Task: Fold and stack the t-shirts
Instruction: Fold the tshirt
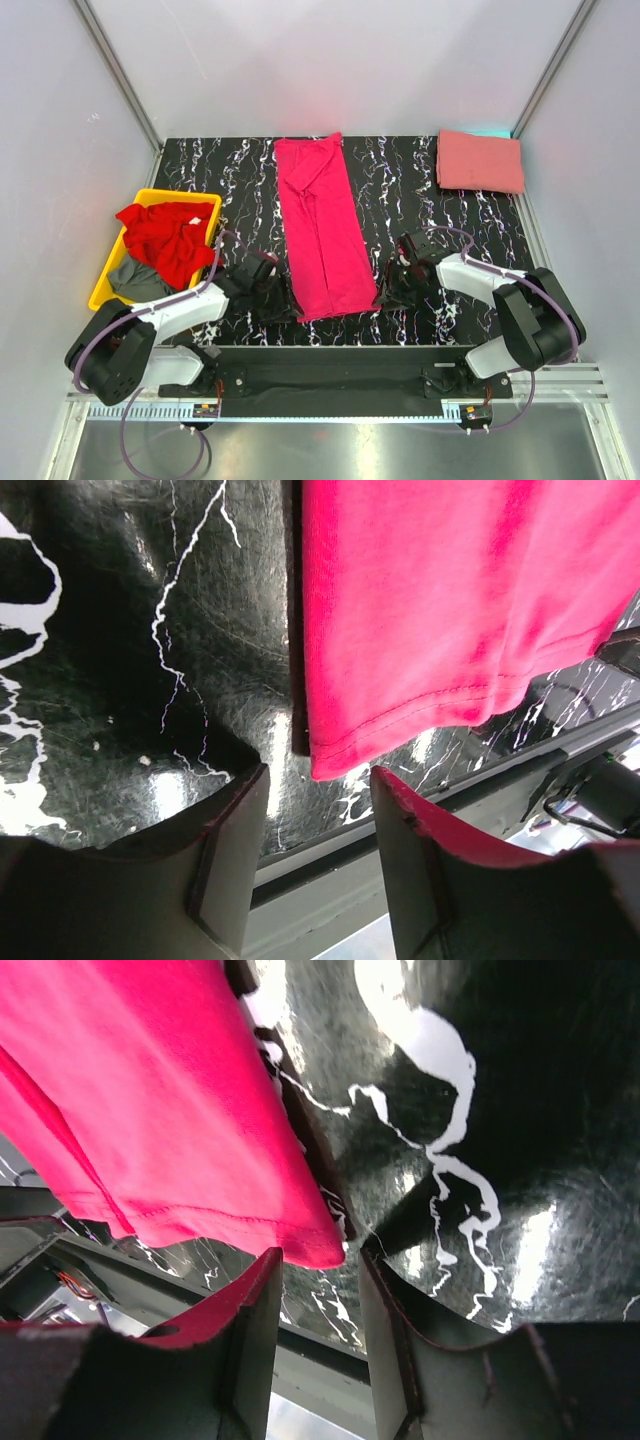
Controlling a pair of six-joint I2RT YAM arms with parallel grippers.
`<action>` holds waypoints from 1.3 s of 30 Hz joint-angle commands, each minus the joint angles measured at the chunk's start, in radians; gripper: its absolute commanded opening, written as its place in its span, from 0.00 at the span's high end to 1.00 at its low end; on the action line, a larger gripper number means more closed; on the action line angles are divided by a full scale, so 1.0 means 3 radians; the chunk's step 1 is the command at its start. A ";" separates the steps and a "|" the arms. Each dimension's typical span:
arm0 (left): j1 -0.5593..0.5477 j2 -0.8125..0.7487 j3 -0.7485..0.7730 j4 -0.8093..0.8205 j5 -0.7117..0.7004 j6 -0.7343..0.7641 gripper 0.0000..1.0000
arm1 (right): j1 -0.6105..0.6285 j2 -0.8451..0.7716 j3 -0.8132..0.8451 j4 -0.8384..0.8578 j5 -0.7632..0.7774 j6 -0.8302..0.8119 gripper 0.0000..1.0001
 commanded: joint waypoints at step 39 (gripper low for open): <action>-0.0149 -0.0843 0.0043 -0.1086 -0.0159 0.0129 1.00 | 0.0834 -0.1131 -0.0289 -0.0232 0.0368 0.0639 1.00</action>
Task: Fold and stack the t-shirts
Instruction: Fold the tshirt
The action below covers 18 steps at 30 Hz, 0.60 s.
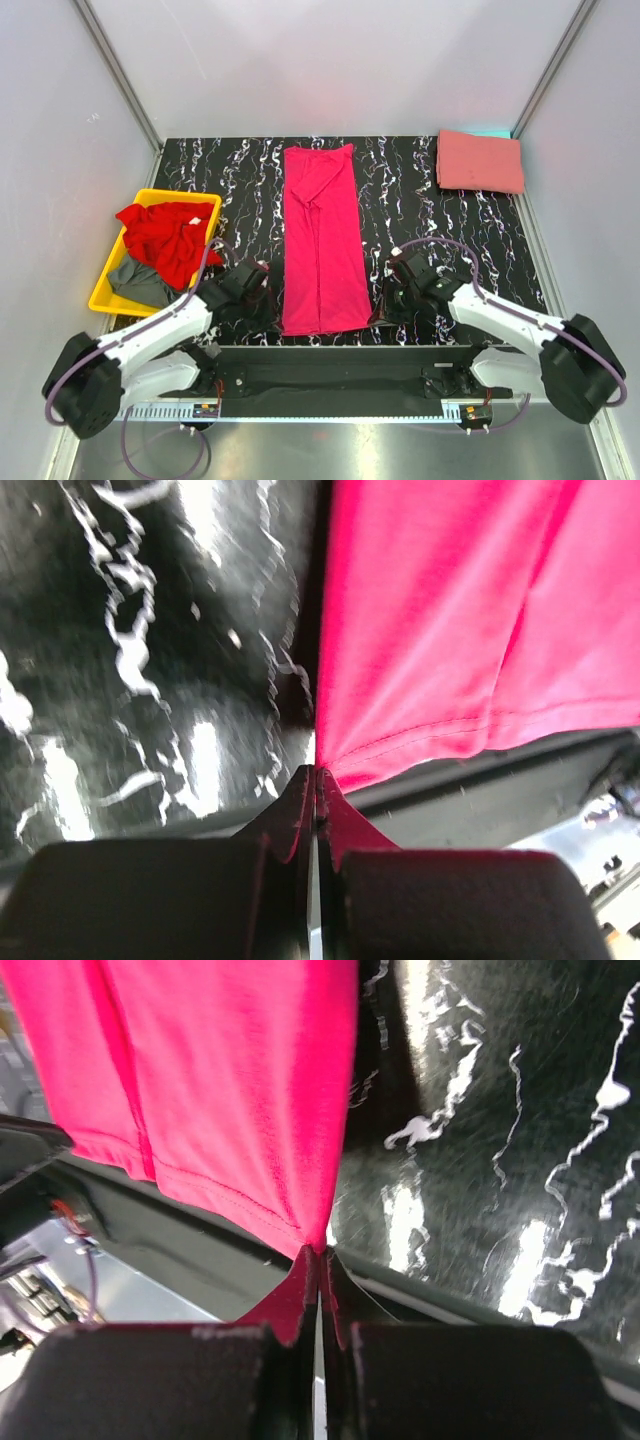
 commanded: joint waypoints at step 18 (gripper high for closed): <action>0.0645 0.0580 0.0977 -0.0059 0.0345 0.0556 1.00 | -0.0052 0.0628 0.1209 -0.0490 0.0476 -0.0672 1.00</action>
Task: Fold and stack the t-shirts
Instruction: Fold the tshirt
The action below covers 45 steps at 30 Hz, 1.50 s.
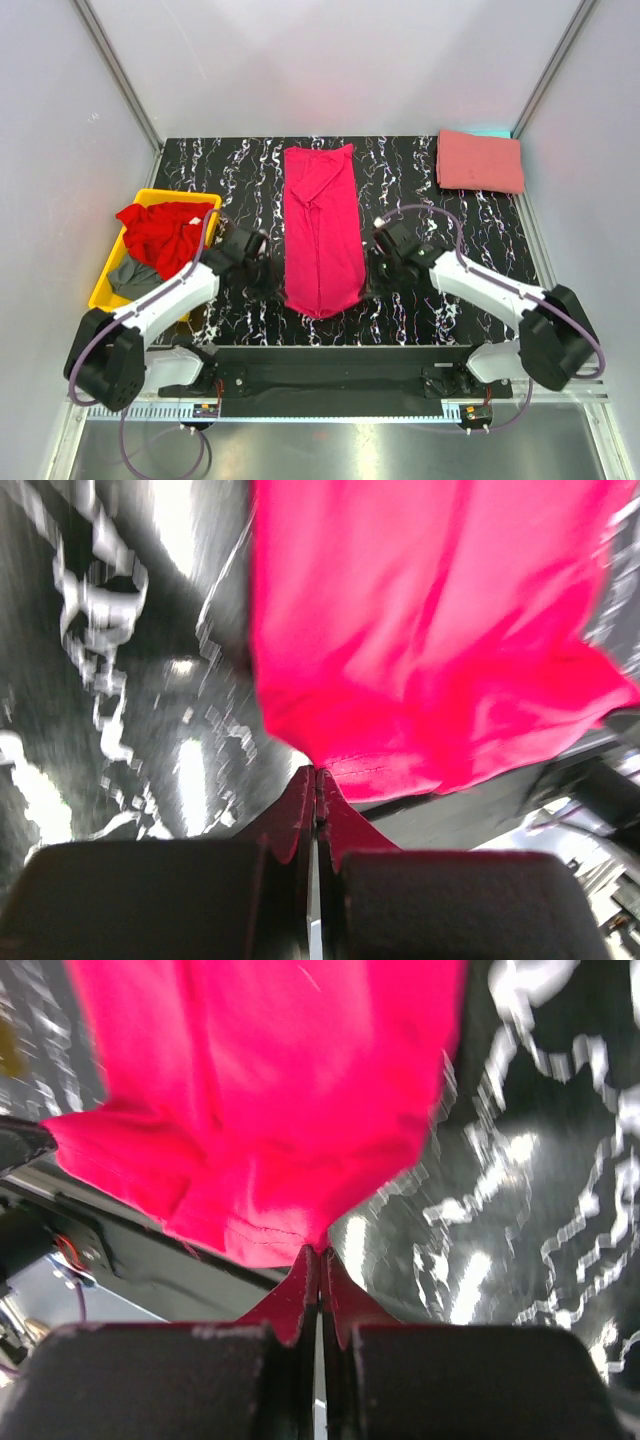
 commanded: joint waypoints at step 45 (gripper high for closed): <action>0.1238 0.3438 0.3823 -0.0205 0.0411 0.0711 1.00 | -0.1207 0.3064 0.3757 -0.0469 -0.0280 -0.1458 0.97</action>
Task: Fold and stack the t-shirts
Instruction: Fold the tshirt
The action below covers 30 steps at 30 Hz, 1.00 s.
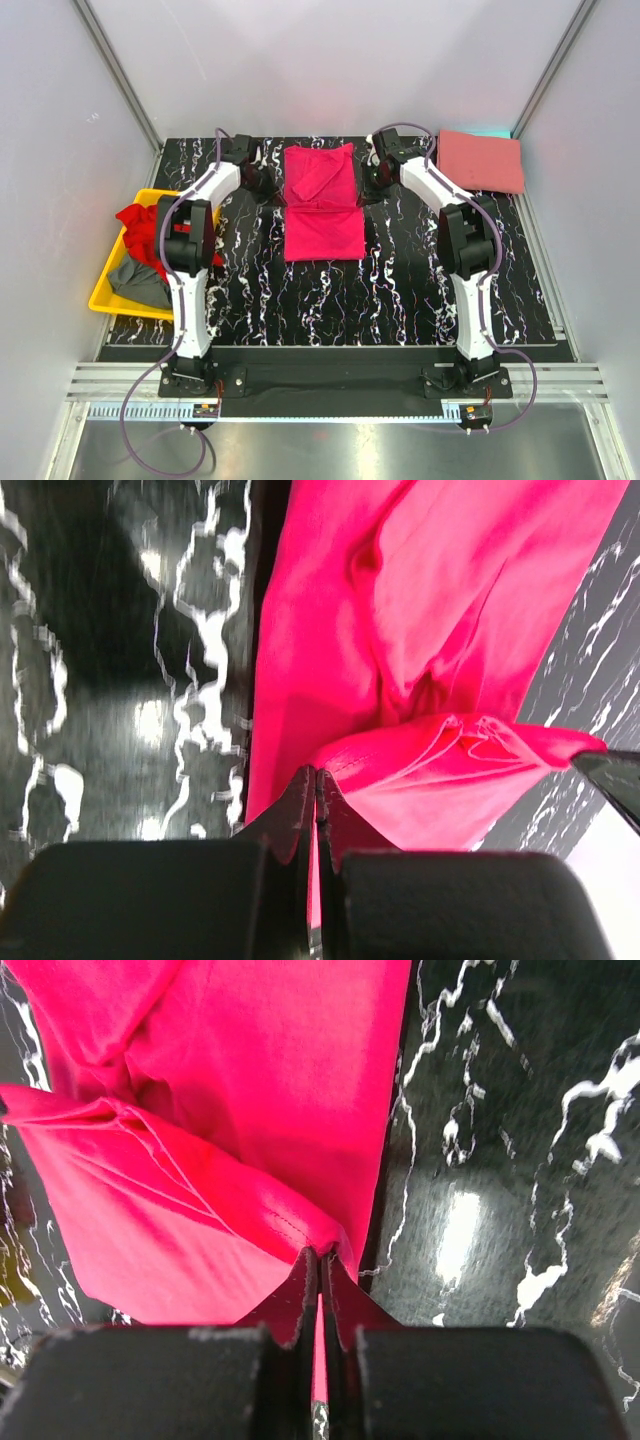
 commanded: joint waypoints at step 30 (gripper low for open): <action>-0.0438 -0.0434 -0.0597 0.0578 -0.0791 -0.0043 0.73 | -0.0079 -0.0088 -0.0053 0.0147 -0.0017 -0.0047 0.75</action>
